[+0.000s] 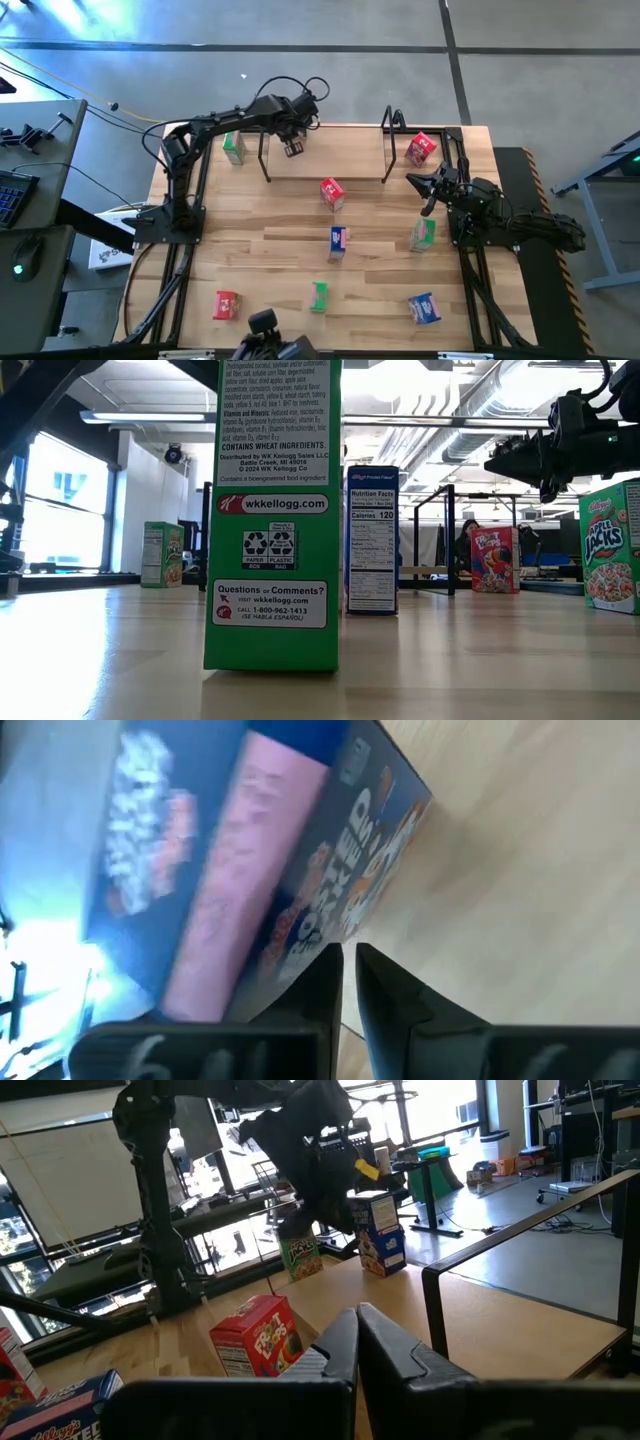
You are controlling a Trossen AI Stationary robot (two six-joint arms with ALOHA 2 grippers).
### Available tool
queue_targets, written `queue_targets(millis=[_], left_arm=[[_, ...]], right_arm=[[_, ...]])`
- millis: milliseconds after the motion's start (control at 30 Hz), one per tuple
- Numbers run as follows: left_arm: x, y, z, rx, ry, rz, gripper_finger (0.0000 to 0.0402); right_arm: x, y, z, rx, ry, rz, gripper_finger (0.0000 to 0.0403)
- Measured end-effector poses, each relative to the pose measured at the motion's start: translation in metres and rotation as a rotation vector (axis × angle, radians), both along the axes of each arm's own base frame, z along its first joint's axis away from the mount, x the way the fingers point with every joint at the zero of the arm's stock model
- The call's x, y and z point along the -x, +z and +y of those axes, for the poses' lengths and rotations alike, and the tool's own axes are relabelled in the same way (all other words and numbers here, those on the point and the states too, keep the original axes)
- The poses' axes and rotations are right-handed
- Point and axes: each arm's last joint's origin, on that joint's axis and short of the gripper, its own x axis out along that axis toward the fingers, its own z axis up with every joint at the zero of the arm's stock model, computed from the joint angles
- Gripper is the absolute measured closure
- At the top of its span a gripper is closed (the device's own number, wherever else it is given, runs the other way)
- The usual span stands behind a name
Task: Stack cereal on shelf
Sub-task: Put the top left blue cereal box on the shelf, then put the top right red cereal box on the shelf
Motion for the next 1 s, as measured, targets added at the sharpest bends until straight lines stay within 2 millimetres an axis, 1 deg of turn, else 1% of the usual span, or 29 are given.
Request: queue_targets(millis=[67, 233, 333, 467, 567, 633, 700, 867, 1000], left_arm=[[0.002, 0.012, -0.005, 0.005, -0.010, -0.049, 0.0378], [0.012, 0.052, -0.023, 0.070, -0.040, -0.243, 0.0378], [0.015, 0.076, -0.039, 0.061, -0.091, -0.344, 0.0378], [0.012, 0.104, -0.064, 0.053, -0.202, -0.501, 0.0378], [0.010, 0.114, -0.083, 0.040, -0.316, -0.642, 0.0378], [0.012, 0.111, -0.094, 0.043, -0.383, -0.741, 0.0378], [0.014, 0.103, -0.105, 0.038, -0.447, -0.849, 0.0378], [0.028, 0.070, -0.136, 0.014, -0.591, -1.070, 0.0378], [0.044, 0.040, -0.156, -0.002, -0.640, -1.195, 0.0378]], right_arm=[[0.000, 0.000, 0.000, 0.000, 0.000, 0.000, 0.0403], [0.000, 0.000, 0.000, 0.000, 0.000, 0.000, 0.0403], [0.000, 0.000, 0.000, 0.000, 0.000, 0.000, 0.0403], [0.000, 0.000, 0.000, 0.000, 0.000, 0.000, 0.0403], [0.000, 0.000, 0.000, 0.000, 0.000, -0.001, 0.0403], [0.000, 0.000, 0.000, 0.000, 0.000, 0.000, 0.0403], [0.000, 0.000, 0.000, 0.000, 0.000, 0.000, 0.0403], [0.000, 0.000, 0.000, 0.000, 0.000, -0.001, 0.0403], [0.000, 0.000, 0.000, 0.000, 0.000, -0.001, 0.0403]])
